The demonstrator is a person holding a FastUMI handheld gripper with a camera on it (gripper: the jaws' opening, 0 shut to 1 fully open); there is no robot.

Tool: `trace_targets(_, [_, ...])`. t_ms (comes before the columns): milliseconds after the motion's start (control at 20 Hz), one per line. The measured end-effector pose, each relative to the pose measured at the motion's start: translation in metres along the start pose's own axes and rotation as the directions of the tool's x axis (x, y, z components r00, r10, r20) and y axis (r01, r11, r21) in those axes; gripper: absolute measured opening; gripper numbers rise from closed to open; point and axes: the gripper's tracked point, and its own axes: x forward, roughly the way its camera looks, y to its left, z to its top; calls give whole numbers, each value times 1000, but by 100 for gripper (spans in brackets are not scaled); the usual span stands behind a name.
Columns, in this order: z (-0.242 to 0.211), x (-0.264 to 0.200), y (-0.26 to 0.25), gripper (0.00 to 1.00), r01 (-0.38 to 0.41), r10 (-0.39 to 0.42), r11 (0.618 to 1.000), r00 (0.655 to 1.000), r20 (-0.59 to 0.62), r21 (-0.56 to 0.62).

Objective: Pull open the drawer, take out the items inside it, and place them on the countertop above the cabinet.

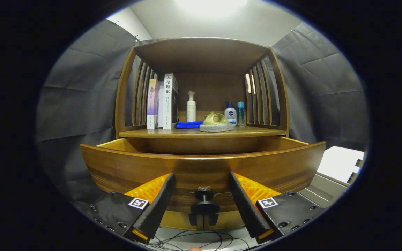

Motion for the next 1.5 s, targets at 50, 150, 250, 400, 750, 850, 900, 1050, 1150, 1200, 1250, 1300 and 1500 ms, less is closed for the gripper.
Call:
trace_targets(50, [0, -1, 0, 98, 0, 0, 1000, 1000, -4, -2])
trace_targets(150, [5, 3, 1, 98, -1, 1, 1000, 1000, 1, 1])
trace_targets(250, [4, 8, 1, 98, -3, 3, 1000, 1000, -22, -5])
trace_targets(400, [9, 20, 2, 98, 1, -1, 1000, 1000, -21, -11])
trace_targets(750, [7, 43, 1, 98, -5, 4, 1000, 999, -37, -28])
trace_targets(850, [7, 52, 1, 99, -10, 9, 1000, 999, -37, -25])
trace_targets(900, [7, 56, 0, 99, -10, 9, 1000, 999, -37, -28])
trace_targets(1050, [8, 67, 0, 99, -12, 10, 999, 999, -41, -46])
trace_targets(1150, [8, 73, -1, 99, -13, 10, 998, 999, -42, -62])
trace_targets(1200, [8, 76, -2, 99, -13, 11, 998, 999, -41, -65])
trace_targets(1250, [9, 80, -2, 99, -14, 12, 998, 999, -41, -63])
trace_targets(1300, [9, 83, -2, 99, -15, 13, 998, 999, -42, -60])
trace_targets(1500, [11, 97, -2, 99, -15, 12, 998, 999, -52, -65])
